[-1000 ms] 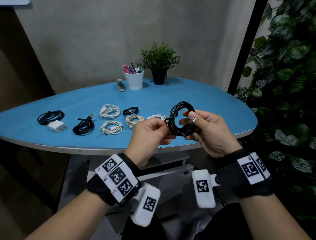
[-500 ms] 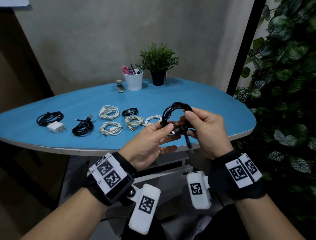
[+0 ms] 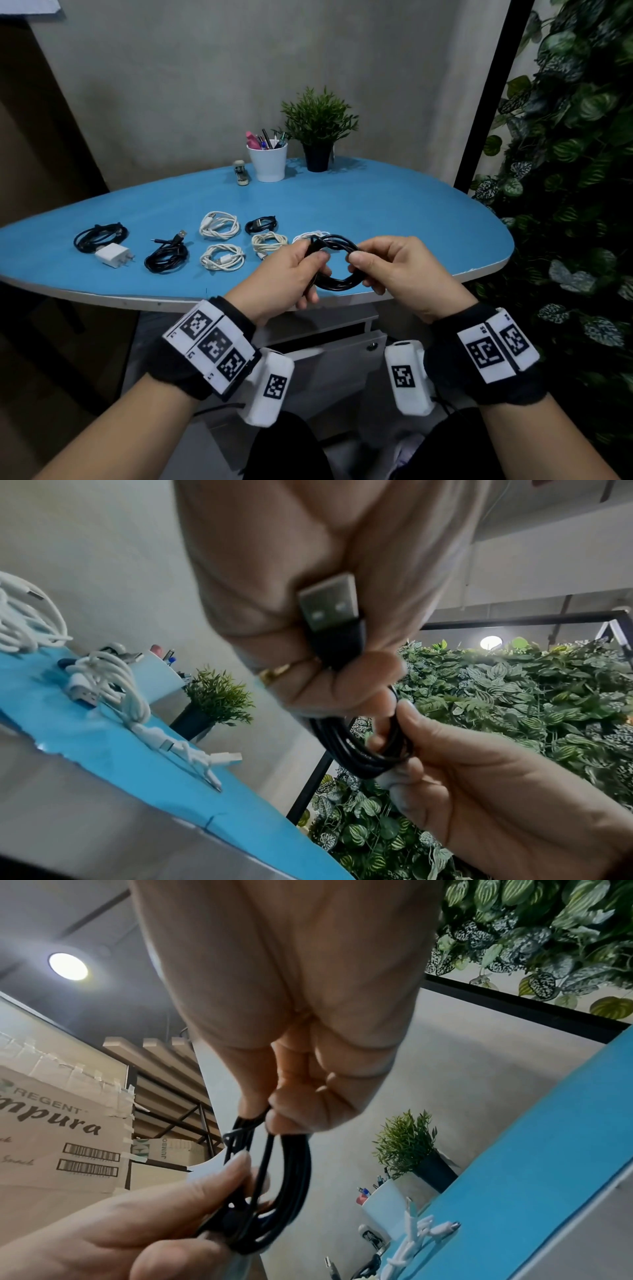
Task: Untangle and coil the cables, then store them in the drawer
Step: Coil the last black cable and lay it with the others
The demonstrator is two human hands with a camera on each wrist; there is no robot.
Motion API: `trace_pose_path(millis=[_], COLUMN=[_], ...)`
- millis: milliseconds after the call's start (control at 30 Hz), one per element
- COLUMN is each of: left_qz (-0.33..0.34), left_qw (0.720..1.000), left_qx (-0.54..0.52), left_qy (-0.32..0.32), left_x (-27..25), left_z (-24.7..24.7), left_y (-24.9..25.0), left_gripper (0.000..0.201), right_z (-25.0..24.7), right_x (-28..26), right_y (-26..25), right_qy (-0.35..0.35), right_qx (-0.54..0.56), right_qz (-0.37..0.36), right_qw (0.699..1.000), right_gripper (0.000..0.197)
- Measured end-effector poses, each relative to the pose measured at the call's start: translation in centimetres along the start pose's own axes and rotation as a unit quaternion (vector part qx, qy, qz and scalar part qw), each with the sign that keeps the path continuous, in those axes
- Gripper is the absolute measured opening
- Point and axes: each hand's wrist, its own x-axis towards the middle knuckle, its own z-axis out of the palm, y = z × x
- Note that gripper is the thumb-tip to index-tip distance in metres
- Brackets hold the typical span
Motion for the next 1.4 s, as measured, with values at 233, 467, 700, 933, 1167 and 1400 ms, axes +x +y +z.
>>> trace_pose_path(millis=[233, 467, 700, 933, 1167, 1400], left_qz=[-0.025, 0.008, -0.004, 0.025, 0.05, 0.09], left_qw=[0.998, 0.993, 0.996, 0.992, 0.998, 0.98], left_qx=[-0.02, 0.115, -0.076, -0.122, 0.02, 0.115], left_qy=[0.062, 0.02, 0.045, -0.017, 0.044, 0.133], left_x=[0.4, 0.1, 0.4, -0.1, 0.2, 0.5], left_z=[-0.1, -1.3, -2.8, -1.9, -1.0, -0.7], left_y=[-0.1, 0.3, 1.2, 1.3, 0.4, -0.1], left_gripper=[0.028, 0.029, 0.033, 0.022, 0.001, 0.007], right_z=[0.0, -0.5, -0.7, -0.9, 0.0, 0.9], right_x=[0.5, 1.0, 0.7, 1.0, 0.7, 0.1], right_y=[0.4, 0.8, 0.6, 0.5, -0.3, -0.8], right_qy=[0.087, 0.134, 0.094, 0.141, 0.14, 0.101], right_qx=[0.021, 0.005, -0.026, 0.023, 0.14, 0.202], right_qz=[-0.007, -0.003, 0.006, 0.01, 0.01, 0.006], right_qw=[0.996, 0.991, 0.995, 0.99, 0.98, 0.974], right_gripper=[0.017, 0.017, 0.013, 0.013, 0.009, 0.015])
